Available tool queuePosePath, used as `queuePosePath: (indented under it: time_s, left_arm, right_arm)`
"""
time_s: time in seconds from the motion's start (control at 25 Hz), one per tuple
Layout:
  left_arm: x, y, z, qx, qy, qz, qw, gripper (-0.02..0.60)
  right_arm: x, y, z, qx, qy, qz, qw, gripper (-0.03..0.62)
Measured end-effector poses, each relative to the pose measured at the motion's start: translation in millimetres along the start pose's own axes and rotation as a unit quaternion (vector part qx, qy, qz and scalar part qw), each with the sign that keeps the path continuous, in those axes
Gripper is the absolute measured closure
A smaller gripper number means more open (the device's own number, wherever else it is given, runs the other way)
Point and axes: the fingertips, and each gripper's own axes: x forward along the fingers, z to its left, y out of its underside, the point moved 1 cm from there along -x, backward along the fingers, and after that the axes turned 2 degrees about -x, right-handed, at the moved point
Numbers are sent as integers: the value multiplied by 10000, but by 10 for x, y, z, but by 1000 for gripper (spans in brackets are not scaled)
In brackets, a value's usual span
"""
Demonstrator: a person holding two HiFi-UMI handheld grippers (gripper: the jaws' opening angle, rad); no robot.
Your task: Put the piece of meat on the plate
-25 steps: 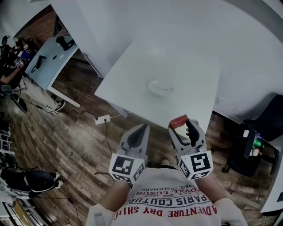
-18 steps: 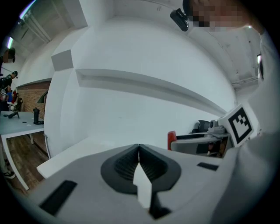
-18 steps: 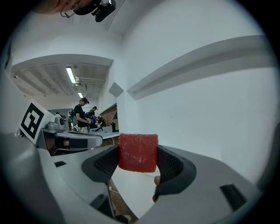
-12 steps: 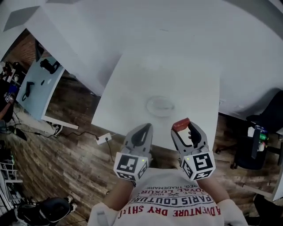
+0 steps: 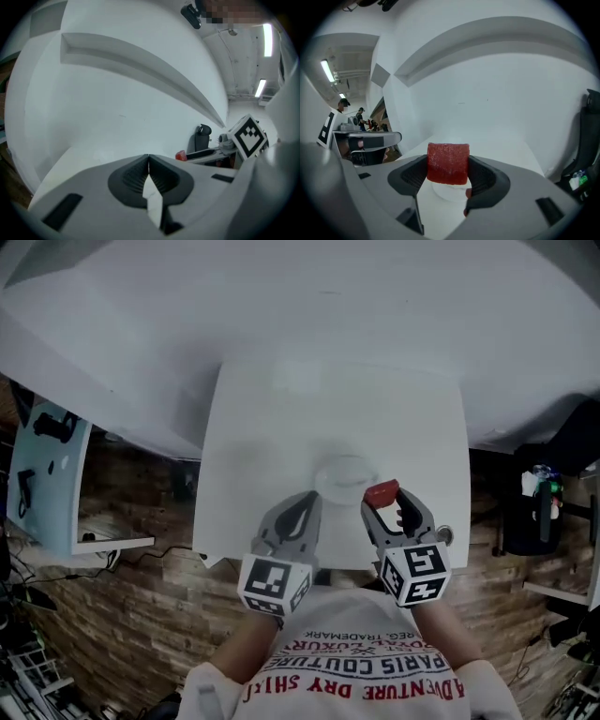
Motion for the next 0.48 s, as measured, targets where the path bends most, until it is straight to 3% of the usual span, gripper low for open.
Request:
queuePosePath:
  time_s: [0.16,0.48]
  left_arm:
    - [136,239,189,135,235,375,9989,575]
    - [378,671,469,-105,469,866,9951,575]
  right_arm:
    - [329,235,41,25,238,531,9983,319]
    - [857,781,23,193,369,1478,9881,319]
